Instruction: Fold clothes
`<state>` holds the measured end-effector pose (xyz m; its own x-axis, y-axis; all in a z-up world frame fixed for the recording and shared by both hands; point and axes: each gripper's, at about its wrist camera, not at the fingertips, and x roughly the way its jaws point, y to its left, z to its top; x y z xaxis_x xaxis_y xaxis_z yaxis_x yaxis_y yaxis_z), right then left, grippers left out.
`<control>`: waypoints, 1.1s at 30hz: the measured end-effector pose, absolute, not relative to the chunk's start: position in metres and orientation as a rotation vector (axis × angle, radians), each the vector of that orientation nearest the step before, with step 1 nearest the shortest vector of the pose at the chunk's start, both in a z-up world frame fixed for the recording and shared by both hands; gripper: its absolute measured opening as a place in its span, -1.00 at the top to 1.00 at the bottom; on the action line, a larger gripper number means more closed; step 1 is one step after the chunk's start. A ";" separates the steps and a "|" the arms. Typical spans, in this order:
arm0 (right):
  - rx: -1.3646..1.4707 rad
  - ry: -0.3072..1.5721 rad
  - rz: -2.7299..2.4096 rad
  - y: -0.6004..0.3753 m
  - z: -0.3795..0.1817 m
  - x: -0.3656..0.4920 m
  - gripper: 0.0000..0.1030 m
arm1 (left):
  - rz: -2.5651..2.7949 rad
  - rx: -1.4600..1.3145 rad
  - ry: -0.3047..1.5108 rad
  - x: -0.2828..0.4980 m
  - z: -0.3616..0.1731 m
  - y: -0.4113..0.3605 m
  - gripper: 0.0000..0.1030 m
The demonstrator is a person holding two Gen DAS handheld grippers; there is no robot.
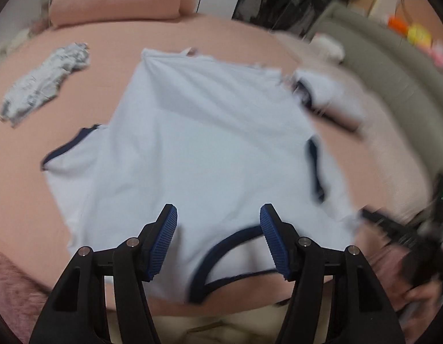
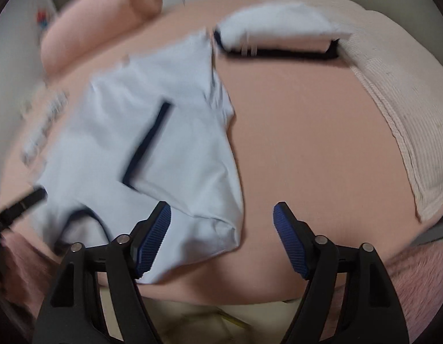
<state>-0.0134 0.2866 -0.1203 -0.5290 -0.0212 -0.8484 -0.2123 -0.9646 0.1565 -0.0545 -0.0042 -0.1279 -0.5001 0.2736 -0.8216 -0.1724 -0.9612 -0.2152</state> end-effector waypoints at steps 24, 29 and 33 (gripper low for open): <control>-1.665 -0.044 2.541 0.213 -0.181 0.003 -0.53 | 2.458 -1.626 -0.641 -0.011 -0.178 -0.092 -0.19; -1.438 0.030 2.545 0.238 -0.166 -0.002 -0.49 | 2.511 -1.529 -0.554 -0.003 -0.166 -0.091 -0.17; -1.525 0.059 2.556 0.231 -0.178 -0.005 -0.49 | 2.485 -1.688 -0.211 -0.008 -0.178 -0.050 -0.17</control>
